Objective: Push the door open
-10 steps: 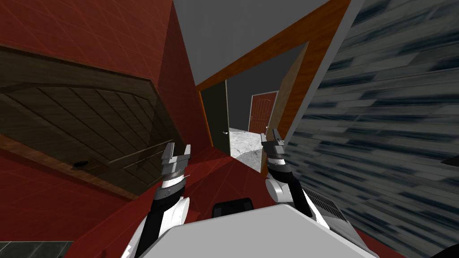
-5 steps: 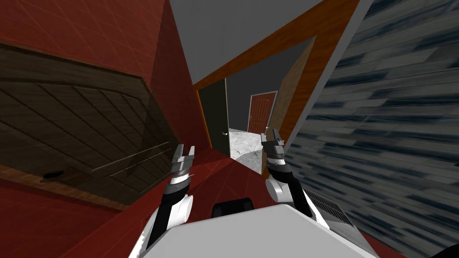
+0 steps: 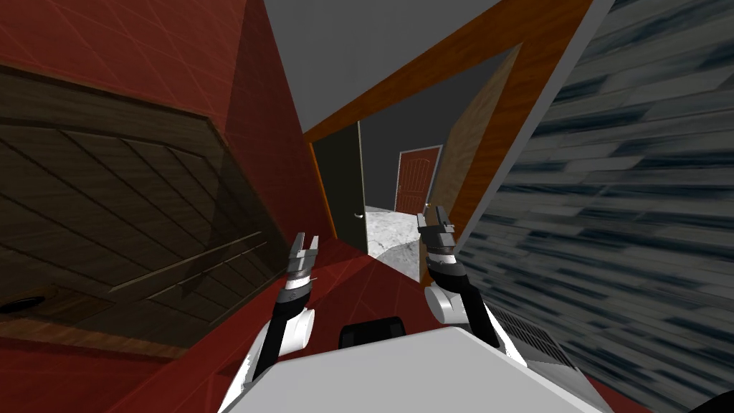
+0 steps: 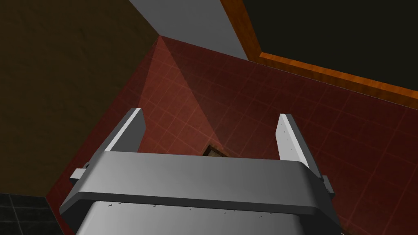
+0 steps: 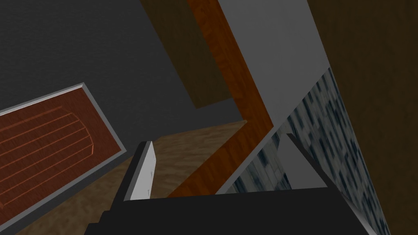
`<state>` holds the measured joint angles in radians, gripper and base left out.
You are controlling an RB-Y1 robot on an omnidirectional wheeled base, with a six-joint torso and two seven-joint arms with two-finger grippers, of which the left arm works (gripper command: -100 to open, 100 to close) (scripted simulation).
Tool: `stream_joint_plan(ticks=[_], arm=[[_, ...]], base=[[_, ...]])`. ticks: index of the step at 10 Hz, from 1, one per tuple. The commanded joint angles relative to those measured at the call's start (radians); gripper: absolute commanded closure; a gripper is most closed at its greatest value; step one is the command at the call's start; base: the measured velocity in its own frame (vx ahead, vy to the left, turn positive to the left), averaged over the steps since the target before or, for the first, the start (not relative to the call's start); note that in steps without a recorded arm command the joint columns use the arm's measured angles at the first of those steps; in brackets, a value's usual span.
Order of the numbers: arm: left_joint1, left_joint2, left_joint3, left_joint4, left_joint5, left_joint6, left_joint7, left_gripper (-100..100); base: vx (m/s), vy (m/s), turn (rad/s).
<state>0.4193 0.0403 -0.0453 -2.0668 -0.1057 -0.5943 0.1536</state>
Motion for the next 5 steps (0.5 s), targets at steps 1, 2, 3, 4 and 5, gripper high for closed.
stream_joint_plan(ticks=[1,2,3,4,5], arm=[[-0.015,0.007,-0.003,0.037,0.003,-0.006,0.001,-100],[-0.025,0.01,-0.006,0.061,0.005,-0.01,0.0,-100],[-0.037,0.013,-0.01,0.088,0.006,-0.014,0.0,-100],[-0.048,0.016,-0.014,0.114,0.008,-0.018,-0.001,-100],[-0.06,0.019,-0.017,0.141,0.009,-0.022,-0.002,-100]], base=[[0.098,0.035,-0.045],[0.098,0.03,-0.047],[0.091,0.029,-0.047],[0.086,0.044,-0.056],[0.091,0.039,-0.064]])
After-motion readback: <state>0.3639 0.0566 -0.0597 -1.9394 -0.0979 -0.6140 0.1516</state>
